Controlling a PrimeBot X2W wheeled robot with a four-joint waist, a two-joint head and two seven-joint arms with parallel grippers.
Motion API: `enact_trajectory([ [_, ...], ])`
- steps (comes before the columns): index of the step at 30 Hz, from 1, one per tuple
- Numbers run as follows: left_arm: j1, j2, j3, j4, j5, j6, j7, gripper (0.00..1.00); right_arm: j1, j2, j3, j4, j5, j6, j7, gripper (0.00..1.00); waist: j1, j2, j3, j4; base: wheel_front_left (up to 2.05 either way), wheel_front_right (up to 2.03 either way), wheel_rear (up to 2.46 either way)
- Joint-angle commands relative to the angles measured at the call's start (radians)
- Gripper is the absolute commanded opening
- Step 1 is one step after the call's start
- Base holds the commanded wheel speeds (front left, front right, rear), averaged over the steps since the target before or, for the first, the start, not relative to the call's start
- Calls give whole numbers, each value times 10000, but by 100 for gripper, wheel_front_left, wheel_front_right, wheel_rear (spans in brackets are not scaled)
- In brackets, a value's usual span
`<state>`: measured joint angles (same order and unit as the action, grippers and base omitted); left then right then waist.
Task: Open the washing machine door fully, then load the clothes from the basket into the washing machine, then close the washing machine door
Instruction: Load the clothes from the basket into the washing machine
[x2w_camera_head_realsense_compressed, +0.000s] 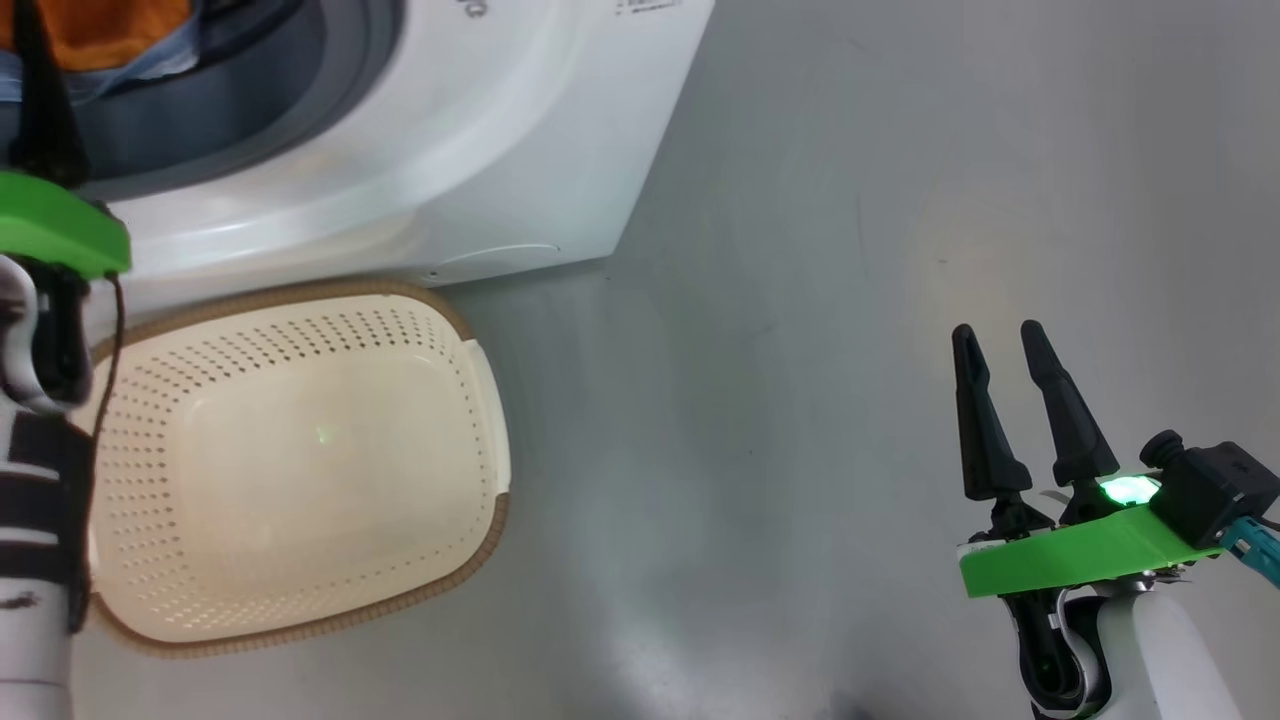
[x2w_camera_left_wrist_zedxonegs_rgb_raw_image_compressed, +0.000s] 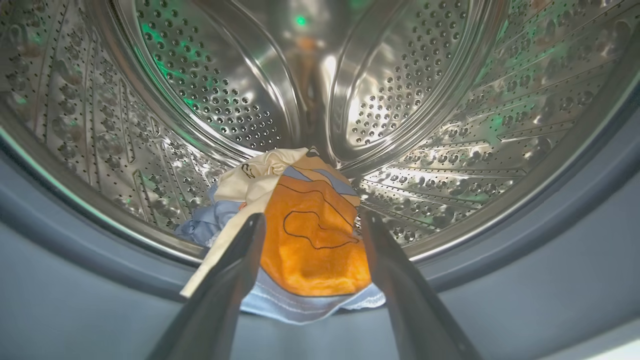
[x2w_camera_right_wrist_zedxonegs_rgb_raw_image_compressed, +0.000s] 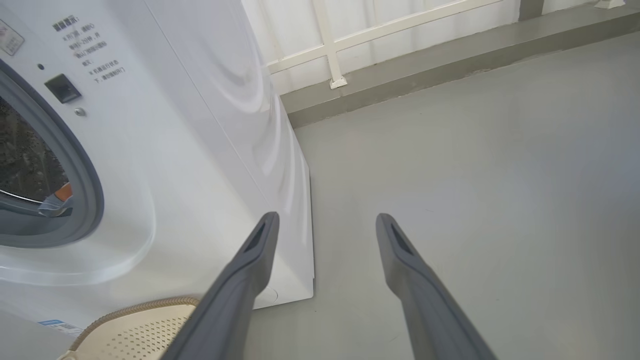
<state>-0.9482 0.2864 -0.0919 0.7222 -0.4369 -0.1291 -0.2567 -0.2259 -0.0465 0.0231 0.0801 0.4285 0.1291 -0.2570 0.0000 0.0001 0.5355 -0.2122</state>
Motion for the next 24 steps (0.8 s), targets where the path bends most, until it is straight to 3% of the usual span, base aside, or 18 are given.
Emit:
enact_trajectory([
  [1, 293, 313, 244, -374, 15, -15, -51, 100, 129, -86, 209, -161, -80, 16, -48, 100, 0, -1, -237, 210, 0, 0, 0],
  [24, 4007, -856, 963, -1709, 389, -15, -51, 100, 1141, -954, -52, 473, 108, 16, -48, 100, 0, -1, -2692, 1269, 0, 0, 0],
])
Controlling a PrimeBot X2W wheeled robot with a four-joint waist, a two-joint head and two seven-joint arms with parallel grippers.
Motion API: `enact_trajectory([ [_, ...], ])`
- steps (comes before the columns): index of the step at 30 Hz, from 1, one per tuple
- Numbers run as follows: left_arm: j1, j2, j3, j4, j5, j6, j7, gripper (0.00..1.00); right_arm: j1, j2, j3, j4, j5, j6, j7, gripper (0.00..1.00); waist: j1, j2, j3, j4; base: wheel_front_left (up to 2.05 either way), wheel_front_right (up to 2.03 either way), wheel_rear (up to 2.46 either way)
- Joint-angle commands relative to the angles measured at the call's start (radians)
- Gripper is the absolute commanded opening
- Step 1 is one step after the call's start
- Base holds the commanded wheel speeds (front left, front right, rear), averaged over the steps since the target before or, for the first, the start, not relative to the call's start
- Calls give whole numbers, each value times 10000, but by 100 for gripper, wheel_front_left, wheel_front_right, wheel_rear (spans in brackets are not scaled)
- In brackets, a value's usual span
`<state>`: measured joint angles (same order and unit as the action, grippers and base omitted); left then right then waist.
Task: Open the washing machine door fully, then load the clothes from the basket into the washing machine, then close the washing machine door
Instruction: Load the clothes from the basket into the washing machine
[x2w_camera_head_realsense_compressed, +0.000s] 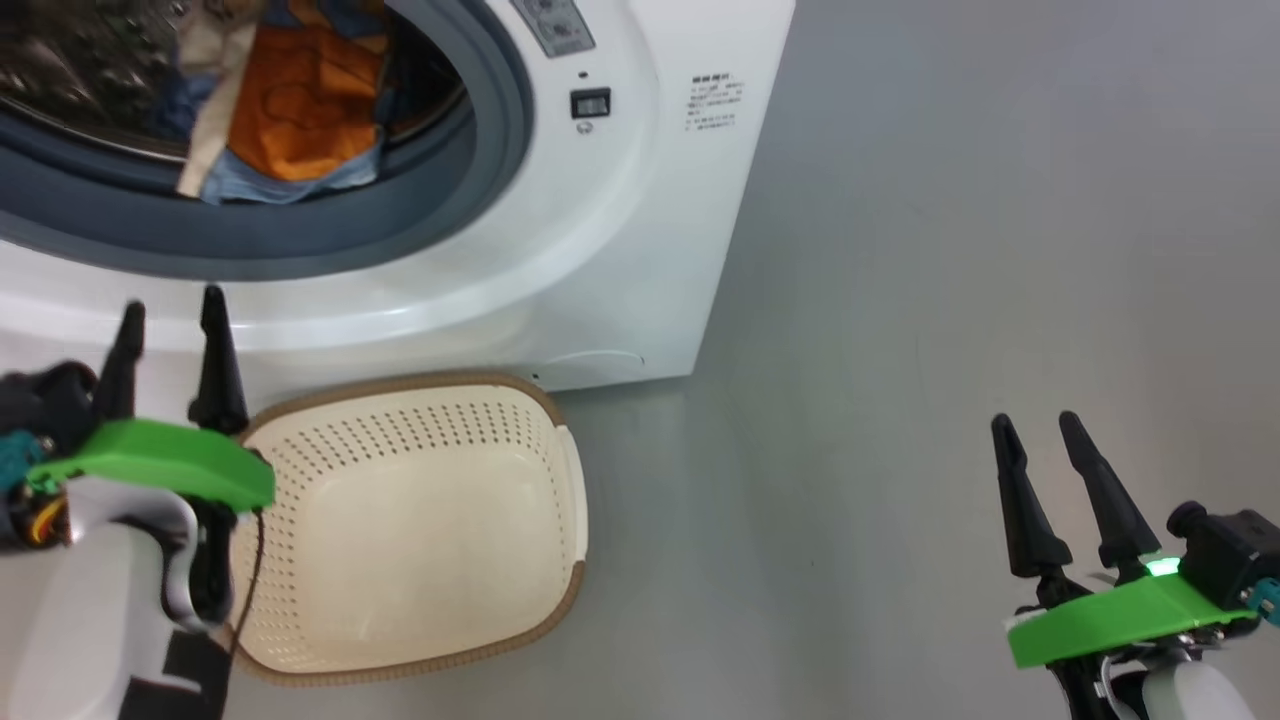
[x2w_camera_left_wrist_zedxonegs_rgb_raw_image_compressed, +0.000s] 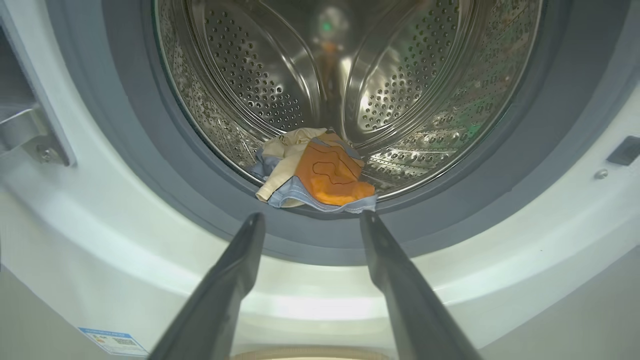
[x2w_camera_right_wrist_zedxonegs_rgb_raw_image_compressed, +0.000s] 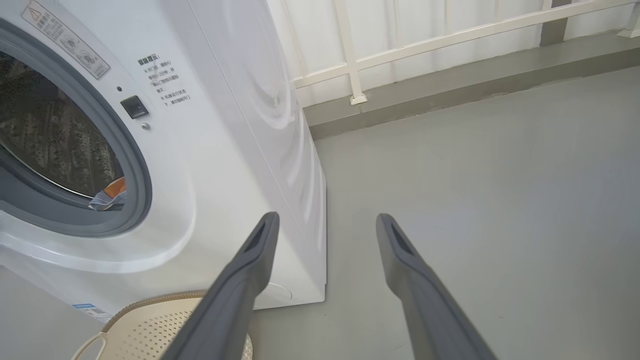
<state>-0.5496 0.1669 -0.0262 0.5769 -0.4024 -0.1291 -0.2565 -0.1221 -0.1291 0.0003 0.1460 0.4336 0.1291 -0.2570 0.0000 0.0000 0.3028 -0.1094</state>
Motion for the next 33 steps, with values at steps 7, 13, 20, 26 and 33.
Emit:
enact_trajectory([
  [7, 1035, 151, 310, -634, 232, -15, -53, 100, 596, -326, -7, -88, 126, 16, -48, 100, 0, 0, -996, 443, 0, 0, 0],
  [13, 1898, 75, 258, -1033, 419, -15, -53, 100, 1029, -440, -151, -90, 190, 16, -48, 100, 0, 0, -1468, 530, 0, 0, 0],
  [20, 2859, 3, 303, -1533, 503, -15, -53, 100, 1526, -525, -385, -138, 245, 16, -48, 100, 0, 0, -1892, 659, 0, 0, 0],
  [26, 3624, 5, 250, -1879, 595, -15, -53, 100, 1835, -616, -484, -96, 285, 16, -48, 100, 0, 0, -2247, 728, 0, 0, 0],
  [33, 4571, -73, 344, -2398, 691, -15, -53, 100, 2235, -683, -585, -109, 343, 16, -48, 100, 0, 0, -2641, 815, 0, 0, 0],
])
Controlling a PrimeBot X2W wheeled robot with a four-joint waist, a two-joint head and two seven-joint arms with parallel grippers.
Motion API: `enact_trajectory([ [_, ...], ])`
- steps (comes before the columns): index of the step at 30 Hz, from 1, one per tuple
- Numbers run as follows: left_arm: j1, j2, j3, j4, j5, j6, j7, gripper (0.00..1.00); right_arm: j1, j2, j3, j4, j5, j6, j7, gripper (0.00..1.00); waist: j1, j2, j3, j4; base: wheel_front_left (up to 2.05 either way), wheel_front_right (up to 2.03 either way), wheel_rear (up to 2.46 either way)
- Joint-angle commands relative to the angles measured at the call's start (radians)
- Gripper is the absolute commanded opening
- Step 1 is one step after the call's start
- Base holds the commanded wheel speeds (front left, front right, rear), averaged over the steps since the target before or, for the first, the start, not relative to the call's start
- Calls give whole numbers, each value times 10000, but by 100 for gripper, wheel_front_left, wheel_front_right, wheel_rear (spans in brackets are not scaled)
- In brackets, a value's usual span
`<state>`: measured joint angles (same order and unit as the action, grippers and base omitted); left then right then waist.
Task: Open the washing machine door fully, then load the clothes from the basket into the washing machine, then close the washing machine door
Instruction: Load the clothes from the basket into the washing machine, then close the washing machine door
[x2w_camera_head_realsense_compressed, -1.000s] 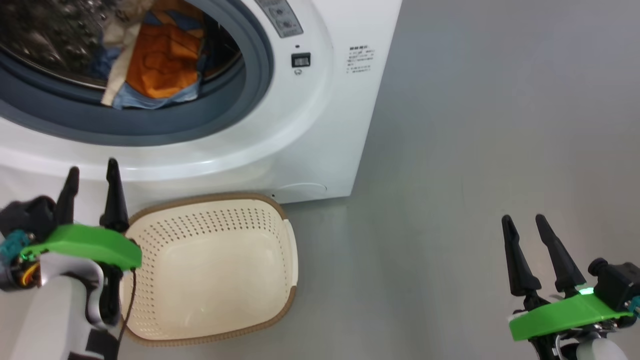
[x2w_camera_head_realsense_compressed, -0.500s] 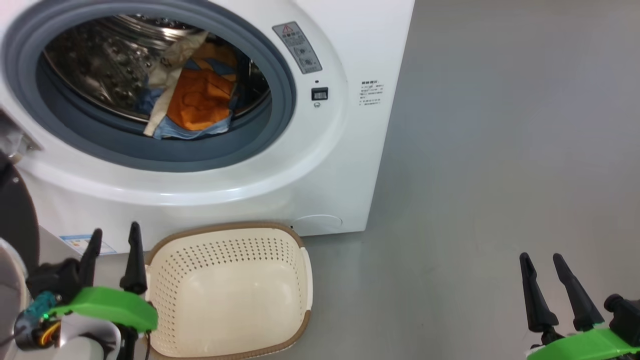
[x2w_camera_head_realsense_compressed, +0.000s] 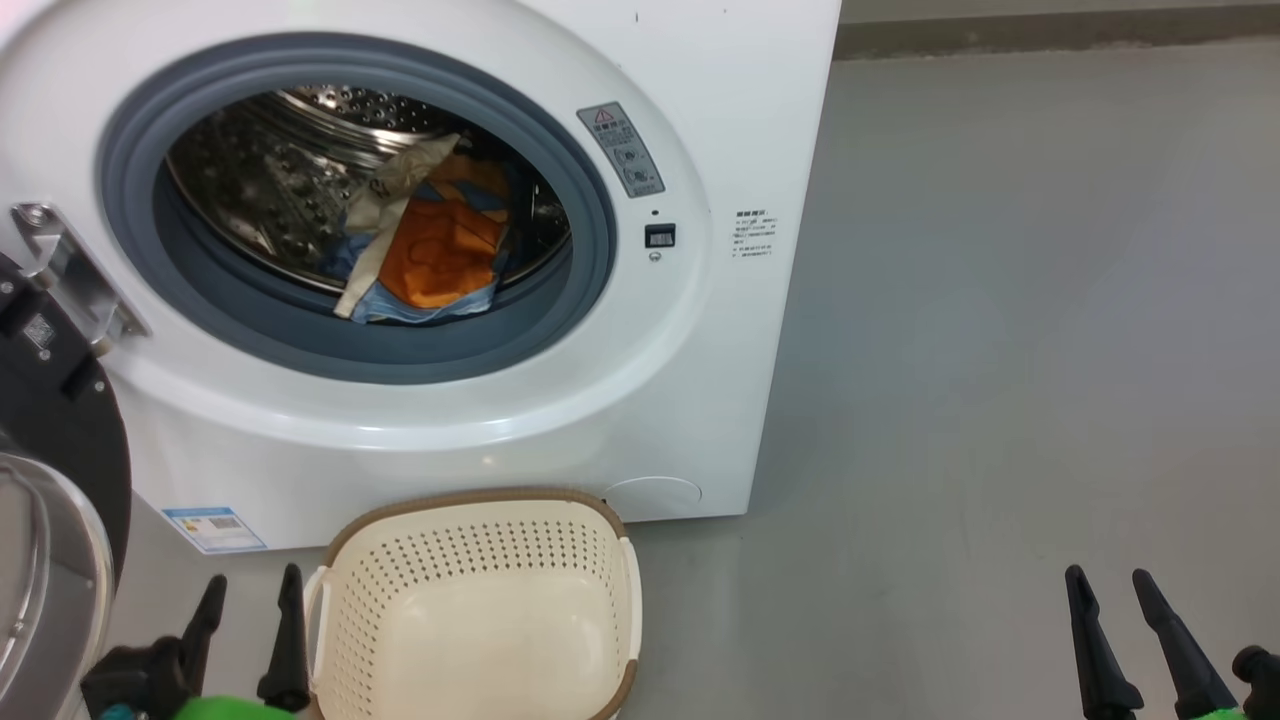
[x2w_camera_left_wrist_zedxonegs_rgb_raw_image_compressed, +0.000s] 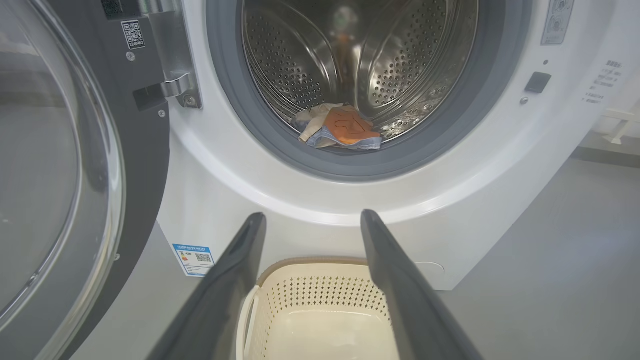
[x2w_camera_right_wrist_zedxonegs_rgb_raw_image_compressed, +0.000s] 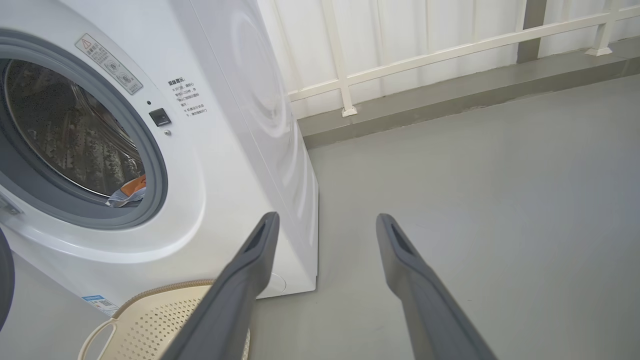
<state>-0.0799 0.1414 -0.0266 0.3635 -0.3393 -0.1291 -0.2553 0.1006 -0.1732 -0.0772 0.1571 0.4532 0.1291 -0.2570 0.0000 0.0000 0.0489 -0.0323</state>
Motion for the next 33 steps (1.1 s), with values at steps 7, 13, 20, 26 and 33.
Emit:
enact_trajectory([
  [7, 473, 30, 521, -751, 280, -15, -65, 100, 185, -231, 151, -302, 152, 16, -48, 100, 0, 0, -144, 58, 0, 0, 0],
  [13, 631, -60, 692, -906, 294, -15, -65, 100, 152, -218, 150, -322, 140, 16, -48, 100, 0, 0, -80, 36, 0, 0, 0],
  [20, 658, -105, 807, -1031, 330, -15, -65, 100, 143, -208, 128, -318, 133, 16, -48, 100, 0, 0, -87, 30, 0, 0, 0],
  [26, 723, -131, 768, -1126, 330, -15, -65, 100, 178, -220, 124, -327, 160, 16, -48, 100, 0, 0, -130, 50, 0, 0, 0],
  [33, 736, -148, 782, -1218, 347, -15, -65, 100, 170, -223, 116, -368, 162, 16, -48, 100, 0, 0, -85, 100, 0, 0, 0],
])
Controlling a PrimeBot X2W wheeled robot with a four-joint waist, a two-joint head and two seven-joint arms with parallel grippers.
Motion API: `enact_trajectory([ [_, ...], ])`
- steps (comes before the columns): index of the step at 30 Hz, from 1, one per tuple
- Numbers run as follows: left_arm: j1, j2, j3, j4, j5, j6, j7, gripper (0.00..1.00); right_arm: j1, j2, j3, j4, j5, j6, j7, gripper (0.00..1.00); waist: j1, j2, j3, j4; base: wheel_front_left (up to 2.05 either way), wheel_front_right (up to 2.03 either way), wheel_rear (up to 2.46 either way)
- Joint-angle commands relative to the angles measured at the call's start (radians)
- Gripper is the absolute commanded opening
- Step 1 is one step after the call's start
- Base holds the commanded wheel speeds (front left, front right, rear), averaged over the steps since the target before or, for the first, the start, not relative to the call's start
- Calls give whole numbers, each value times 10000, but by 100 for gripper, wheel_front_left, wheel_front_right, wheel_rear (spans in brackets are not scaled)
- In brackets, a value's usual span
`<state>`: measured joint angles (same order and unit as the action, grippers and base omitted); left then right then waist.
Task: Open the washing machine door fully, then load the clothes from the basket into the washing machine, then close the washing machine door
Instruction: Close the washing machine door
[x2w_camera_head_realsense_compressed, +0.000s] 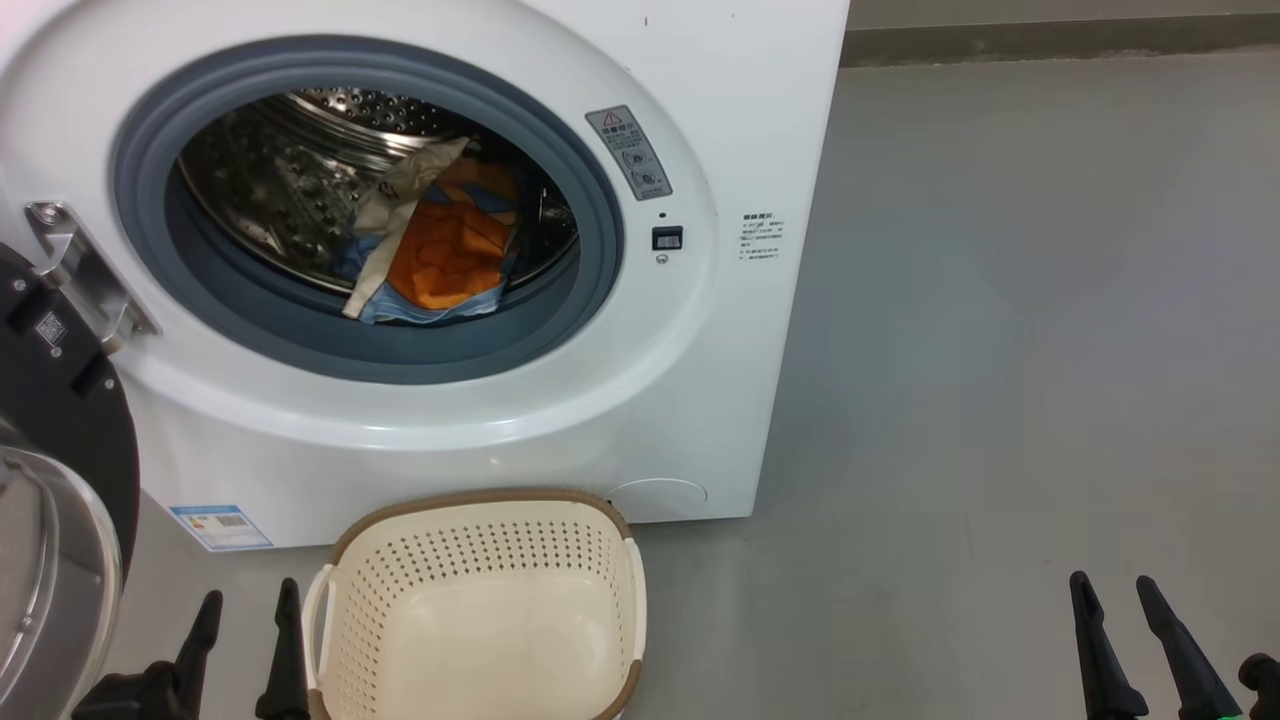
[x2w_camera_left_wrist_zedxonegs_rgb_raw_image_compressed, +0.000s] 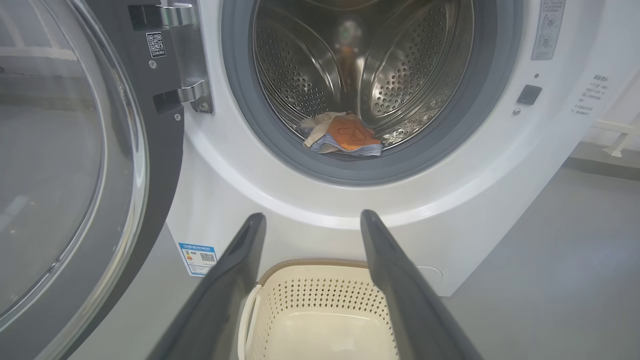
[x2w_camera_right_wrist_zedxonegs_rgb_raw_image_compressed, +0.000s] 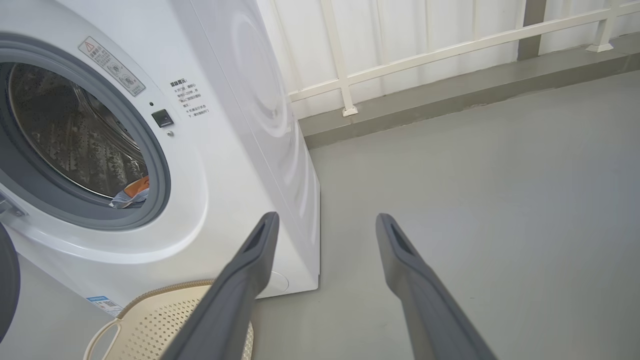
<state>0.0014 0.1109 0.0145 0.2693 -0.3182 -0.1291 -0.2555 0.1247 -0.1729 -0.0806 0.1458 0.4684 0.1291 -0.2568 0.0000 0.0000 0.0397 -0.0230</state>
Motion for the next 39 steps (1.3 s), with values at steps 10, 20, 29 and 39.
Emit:
enact_trajectory([
  [10, -66, 142, 449, -214, 186, -15, -63, 100, -97, -229, 170, -267, 17, 16, -49, 100, 0, 0, 18, 31, -51, 51, 0],
  [20, -83, 222, 339, -429, 18, -15, -63, 100, -128, -215, 144, -281, 12, 16, -49, 100, 0, 0, 86, 78, -129, 129, 0],
  [29, -124, 204, 379, -451, 29, -15, -63, 100, -135, -195, 142, -315, 7, 16, -49, 100, 0, 0, 71, 151, -21, 21, 0],
  [39, -196, 80, 532, -509, 36, -15, -63, 100, -270, -151, 300, -325, -16, 16, -49, 100, 0, 0, 109, 649, 0, 0, 0],
])
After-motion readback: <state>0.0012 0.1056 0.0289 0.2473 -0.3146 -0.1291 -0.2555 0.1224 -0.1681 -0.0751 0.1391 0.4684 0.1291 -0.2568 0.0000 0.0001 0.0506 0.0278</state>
